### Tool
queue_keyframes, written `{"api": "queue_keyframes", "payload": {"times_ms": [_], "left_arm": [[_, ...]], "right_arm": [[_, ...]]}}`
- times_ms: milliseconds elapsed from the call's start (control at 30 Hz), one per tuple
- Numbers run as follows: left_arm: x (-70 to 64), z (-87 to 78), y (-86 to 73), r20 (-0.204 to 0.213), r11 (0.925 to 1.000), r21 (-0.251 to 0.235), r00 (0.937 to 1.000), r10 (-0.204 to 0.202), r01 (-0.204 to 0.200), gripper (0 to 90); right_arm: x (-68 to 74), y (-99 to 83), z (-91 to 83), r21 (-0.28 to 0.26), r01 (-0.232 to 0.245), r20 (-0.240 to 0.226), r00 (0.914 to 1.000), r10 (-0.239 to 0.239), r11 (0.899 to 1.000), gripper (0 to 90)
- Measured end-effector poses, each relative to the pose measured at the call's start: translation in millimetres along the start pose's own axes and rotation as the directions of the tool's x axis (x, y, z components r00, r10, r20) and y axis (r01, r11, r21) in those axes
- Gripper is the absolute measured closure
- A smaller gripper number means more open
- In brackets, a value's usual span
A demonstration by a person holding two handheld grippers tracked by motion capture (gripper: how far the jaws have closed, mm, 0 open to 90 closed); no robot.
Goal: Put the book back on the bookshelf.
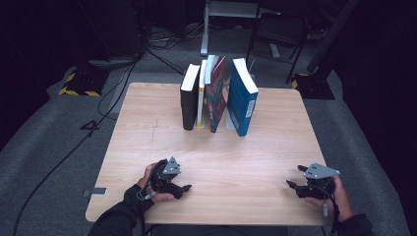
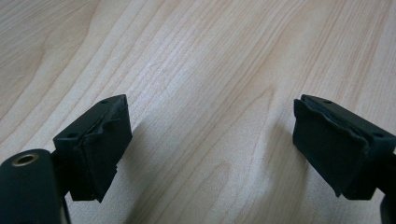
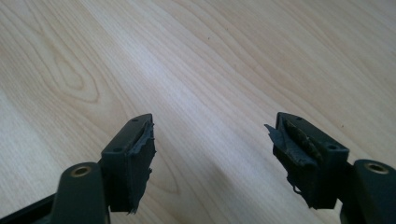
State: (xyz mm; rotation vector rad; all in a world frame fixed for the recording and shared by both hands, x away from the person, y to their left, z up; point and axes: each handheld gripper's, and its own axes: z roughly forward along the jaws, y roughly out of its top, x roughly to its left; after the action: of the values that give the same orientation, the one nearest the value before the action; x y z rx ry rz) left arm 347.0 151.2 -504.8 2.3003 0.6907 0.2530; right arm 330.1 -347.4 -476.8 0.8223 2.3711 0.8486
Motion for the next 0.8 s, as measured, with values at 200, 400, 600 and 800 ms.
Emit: {"api": "queue_keyframes", "payload": {"times_ms": [200,400,600,800], "left_arm": [[-0.3,-0.2,-0.2,-0.002,1.0,0.0,1.0,-0.002,0.002,12.3],[-0.4,-0.5,-0.6,-0.003,1.0,-0.001,1.0,-0.003,0.003,12.4],[0.2,-0.5,-0.6,0.003,1.0,0.0,1.0,-0.001,0.001,12.4],[-0.1,-0.4,-0.6,0.0,1.0,0.0,1.0,-0.001,0.001,12.4]], "right_arm": [[-0.7,-16.2,-2.0,-0.012,-0.035,-0.027,0.999,0.034,0.999,29.6],[-5.2,-37.2,-1.9,-0.034,-0.139,-0.05,0.9892,0.138,0.99,28.7],[-15.1,-45.6,0.0,-0.028,-0.24,-0.091,0.9673,0.237,0.97,21.2],[-14.9,-45.6,0.0,-0.029,-0.239,-0.089,0.9677,0.236,0.971,21.1]]}}
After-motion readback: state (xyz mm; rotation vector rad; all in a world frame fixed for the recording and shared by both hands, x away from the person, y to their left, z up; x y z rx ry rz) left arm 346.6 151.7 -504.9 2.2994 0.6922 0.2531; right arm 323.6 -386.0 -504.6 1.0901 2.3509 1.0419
